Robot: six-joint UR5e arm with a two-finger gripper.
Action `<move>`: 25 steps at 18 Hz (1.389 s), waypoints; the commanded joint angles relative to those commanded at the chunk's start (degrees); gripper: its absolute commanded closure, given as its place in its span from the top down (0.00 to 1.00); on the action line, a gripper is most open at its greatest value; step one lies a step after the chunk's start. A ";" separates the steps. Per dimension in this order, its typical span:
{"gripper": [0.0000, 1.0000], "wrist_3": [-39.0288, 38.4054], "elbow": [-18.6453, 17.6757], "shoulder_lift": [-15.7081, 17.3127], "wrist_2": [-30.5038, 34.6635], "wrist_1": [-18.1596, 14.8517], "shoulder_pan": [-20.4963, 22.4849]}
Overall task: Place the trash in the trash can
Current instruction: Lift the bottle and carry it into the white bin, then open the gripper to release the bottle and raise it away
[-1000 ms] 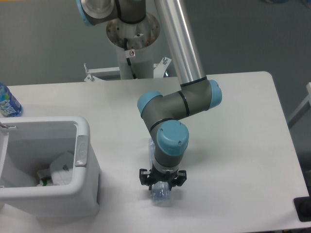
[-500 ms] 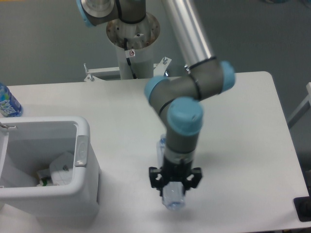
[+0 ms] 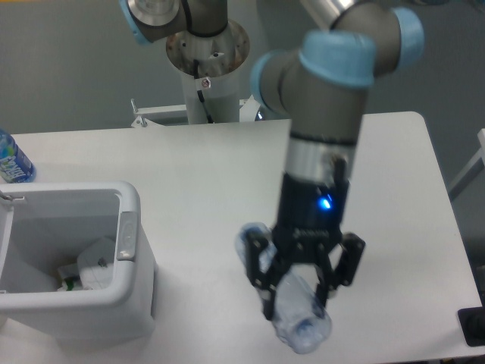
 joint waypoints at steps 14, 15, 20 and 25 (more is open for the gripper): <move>0.70 -2.29 -6.15 2.03 0.09 0.98 -14.51; 0.73 -2.20 -6.68 2.03 0.09 1.07 -14.95; 1.00 -1.68 -9.31 3.16 0.09 0.98 -16.36; 1.00 -1.41 -10.99 3.87 0.52 0.98 -12.95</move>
